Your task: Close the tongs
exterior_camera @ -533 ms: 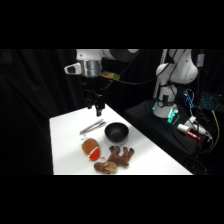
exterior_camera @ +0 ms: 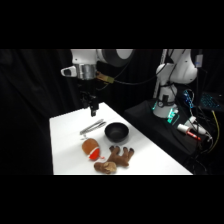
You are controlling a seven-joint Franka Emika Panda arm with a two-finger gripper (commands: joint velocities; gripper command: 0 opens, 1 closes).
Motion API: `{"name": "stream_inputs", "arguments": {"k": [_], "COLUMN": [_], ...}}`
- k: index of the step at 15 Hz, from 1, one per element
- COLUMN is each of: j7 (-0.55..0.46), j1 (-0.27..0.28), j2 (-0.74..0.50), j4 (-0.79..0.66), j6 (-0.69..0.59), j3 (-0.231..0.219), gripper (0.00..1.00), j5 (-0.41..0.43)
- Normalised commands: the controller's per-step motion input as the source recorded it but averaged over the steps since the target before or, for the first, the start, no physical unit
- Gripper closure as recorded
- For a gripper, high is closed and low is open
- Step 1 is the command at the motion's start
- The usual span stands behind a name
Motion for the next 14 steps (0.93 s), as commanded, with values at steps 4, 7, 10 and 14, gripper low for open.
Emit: {"name": "stream_inputs", "arguments": {"k": [4,7,10,14], "j7": [-0.04,-0.09,-0.16,-0.24], "j1": [-0.114,-0.101,-0.108,-0.124], "j2": [0.17,0.11,0.09,0.09], "j4": [0.29,0.19,0.1,0.04], "j6": [0.04,0.05,0.12,0.14], "j3": [-0.074,-0.038,-0.035,-0.026], "gripper": [0.0,0.0,0.0,0.0], "j5": [-0.097,-0.019,0.016,0.09]}}
